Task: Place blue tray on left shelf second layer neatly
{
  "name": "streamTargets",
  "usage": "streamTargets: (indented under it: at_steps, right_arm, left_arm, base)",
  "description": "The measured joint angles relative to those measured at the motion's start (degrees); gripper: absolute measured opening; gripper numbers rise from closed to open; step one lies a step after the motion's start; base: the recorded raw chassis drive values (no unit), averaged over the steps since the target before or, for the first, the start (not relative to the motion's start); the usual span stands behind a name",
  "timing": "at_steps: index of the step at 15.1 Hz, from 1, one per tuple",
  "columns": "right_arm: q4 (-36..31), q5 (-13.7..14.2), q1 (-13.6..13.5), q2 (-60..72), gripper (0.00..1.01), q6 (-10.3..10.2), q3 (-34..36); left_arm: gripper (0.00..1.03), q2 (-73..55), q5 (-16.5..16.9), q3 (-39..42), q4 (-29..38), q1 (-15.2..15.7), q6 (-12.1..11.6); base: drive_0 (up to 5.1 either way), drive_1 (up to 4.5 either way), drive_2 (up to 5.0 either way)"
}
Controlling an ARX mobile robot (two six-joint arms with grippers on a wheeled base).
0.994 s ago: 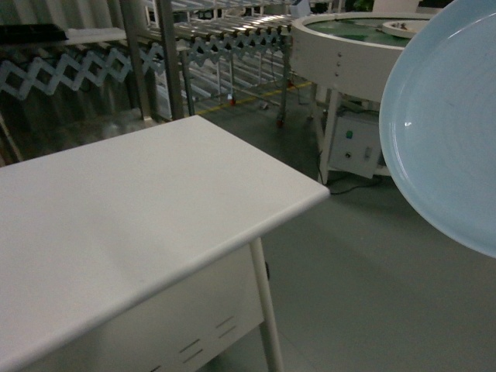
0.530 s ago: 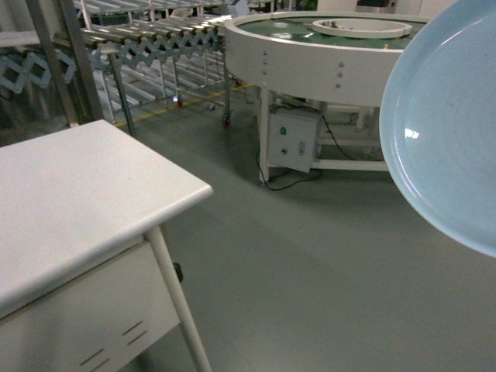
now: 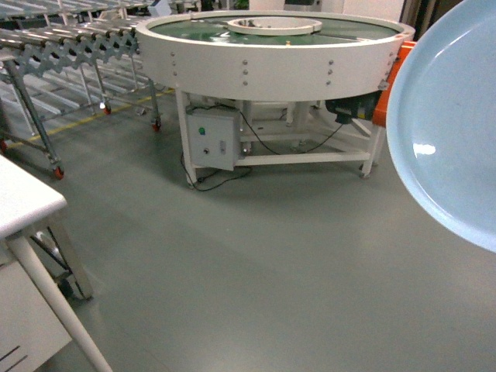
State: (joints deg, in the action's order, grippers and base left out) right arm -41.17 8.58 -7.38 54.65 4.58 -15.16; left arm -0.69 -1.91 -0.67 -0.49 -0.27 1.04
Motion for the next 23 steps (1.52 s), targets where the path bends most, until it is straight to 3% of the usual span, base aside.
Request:
streamTargets:
  at_steps: [23]
  right_arm:
    - [-0.09,-0.48,-0.13,0.0,0.02,0.0,0.02]
  left_arm:
    - [0.98,0.0,-0.28,0.0,0.11,-0.09,0.0]
  base:
    - [-1.5,2.29,-5.6]
